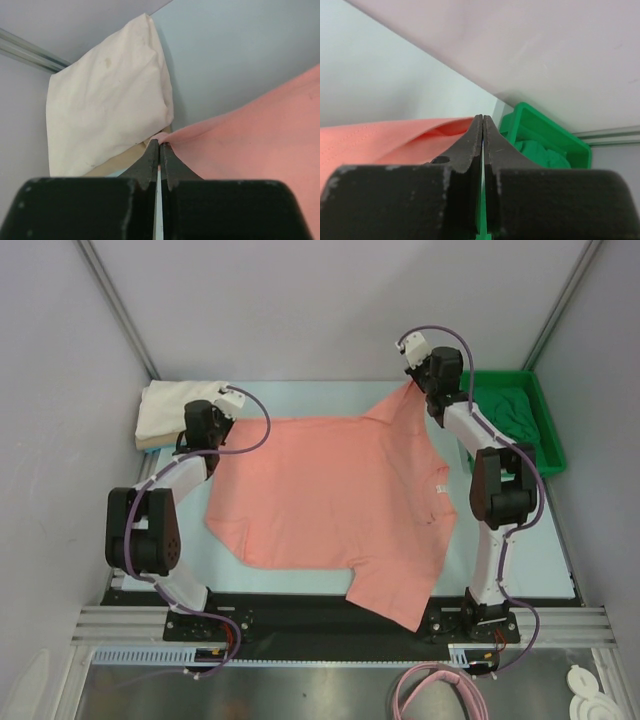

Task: Fold and stack the t-shirts
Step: Fold the tshirt

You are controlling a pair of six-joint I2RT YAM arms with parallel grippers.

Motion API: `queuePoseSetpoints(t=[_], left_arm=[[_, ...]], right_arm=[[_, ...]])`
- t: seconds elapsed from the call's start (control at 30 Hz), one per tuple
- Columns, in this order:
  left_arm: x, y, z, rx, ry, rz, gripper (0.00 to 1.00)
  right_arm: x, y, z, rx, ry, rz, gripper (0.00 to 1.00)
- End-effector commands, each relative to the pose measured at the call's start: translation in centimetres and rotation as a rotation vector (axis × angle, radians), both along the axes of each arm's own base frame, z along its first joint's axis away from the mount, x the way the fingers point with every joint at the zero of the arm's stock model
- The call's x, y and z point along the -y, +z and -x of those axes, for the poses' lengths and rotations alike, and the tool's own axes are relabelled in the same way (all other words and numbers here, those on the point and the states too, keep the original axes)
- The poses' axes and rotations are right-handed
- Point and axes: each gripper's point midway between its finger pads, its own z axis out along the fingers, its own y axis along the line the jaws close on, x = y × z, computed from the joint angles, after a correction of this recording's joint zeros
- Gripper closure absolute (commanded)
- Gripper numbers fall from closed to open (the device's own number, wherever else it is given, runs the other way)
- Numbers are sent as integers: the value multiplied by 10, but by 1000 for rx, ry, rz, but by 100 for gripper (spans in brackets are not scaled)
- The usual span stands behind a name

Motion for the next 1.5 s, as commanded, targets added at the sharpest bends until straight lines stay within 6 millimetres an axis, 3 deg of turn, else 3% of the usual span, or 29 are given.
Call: queuePoseSetpoints(t=[0.0,0.03,0.1,0.13,0.17,0.2,0.23,0.3,0.33,0.4,0.47,0.53,0.57,0.63,0.7,0.77,0.8,0.87,1.03,1.2,1.47], left_arm=[[-1,22,-14,47,-2,23,100],[1,23,-14,42,-9,25,100],[1,19,-11,15,-12,19,100],[0,17,-8,10,-11,17,100],[-1,17,-6,16,-6,9,100],[-2,24,-3,34,-8,5,99],[-3,18,3,24,-12,-5,100],[-2,21,9,34,-20,-6,99],[-2,13,14,17,-22,-11,100],[-3,11,20,16,-20,-15,100],[-4,8,28,13,-23,-18,100],[-4,1,36,0,-26,-19,100],[-5,-1,38,-4,-24,-19,100],[-7,-7,42,-15,-23,-18,100],[-9,-11,45,-21,-18,-17,99],[-11,-13,47,-24,-17,-19,100],[-11,-14,48,-27,-19,-22,100],[-22,-18,51,-40,2,-26,100],[-27,-31,58,-77,6,-39,100],[-30,-48,62,-122,7,-48,100],[-23,-78,60,-217,-22,-22,100]], right_arm=[[7,20,18,31,-16,-19,100],[8,32,28,50,-15,-23,100],[11,33,40,54,-12,-18,100],[13,18,51,31,-11,-8,100],[15,31,60,50,-10,-9,100],[16,29,66,45,-9,-5,100],[17,17,75,16,-9,1,100],[21,28,91,34,-8,-3,100],[21,14,101,5,-5,-1,100],[21,24,117,12,1,-15,100],[19,11,134,-19,10,-30,100],[16,18,151,-7,23,-45,100],[16,4,160,-40,23,-46,100],[10,8,176,-30,40,-55,100],[8,-6,191,-56,44,-55,100],[8,-3,202,-49,48,-66,100],[7,-12,209,-71,50,-68,100],[9,-8,217,-63,47,-76,100],[12,-22,235,-99,49,-68,100],[8,-21,251,-111,80,-96,100],[3,-55,254,-190,101,-92,100]])
